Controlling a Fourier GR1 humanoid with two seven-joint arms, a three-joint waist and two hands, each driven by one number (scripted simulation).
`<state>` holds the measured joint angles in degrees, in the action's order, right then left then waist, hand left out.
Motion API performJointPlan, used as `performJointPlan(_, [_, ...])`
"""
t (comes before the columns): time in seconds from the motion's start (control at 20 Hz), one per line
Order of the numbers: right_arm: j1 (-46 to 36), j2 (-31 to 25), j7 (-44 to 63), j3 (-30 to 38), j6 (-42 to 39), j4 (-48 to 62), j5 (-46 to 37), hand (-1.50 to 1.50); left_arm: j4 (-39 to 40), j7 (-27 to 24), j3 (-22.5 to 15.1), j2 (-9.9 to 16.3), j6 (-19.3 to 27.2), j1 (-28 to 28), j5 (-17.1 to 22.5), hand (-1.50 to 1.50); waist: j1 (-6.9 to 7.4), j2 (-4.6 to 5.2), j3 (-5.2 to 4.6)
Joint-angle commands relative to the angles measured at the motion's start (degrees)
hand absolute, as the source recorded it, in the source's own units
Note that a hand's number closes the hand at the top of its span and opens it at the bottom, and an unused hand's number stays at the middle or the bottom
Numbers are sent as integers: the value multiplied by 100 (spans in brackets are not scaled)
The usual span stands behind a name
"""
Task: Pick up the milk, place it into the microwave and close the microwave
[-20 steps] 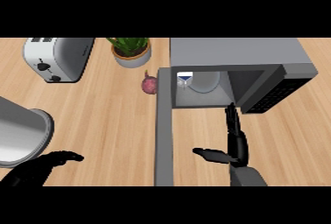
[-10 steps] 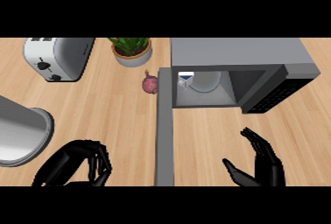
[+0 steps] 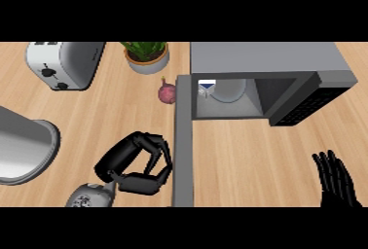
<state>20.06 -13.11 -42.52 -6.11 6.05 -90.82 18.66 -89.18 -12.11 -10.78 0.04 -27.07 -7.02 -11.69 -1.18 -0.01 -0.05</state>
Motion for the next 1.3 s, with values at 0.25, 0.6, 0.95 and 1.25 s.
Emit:
performJointPlan(0.25, [164,-350,154,370,-256,-713,170,-150,1560,-66,-1839,-3,1455,-1138,-239,150,-38,19,3])
performJointPlan(0.6, [302,-692,738,322,-594,-1660,417,-150,2714,558,-3173,-3,2702,-2186,865,150,-228,40,-4])
performJointPlan(0.95, [13,-957,1112,150,-874,-2167,502,-150,3081,205,-3976,-2,3633,-2824,2199,-150,-665,125,-19])
performJointPlan(1.25, [-136,-1171,1266,126,-1101,-2547,613,-150,2972,-342,-3936,-3,4000,-3206,3088,150,-1034,189,-36])
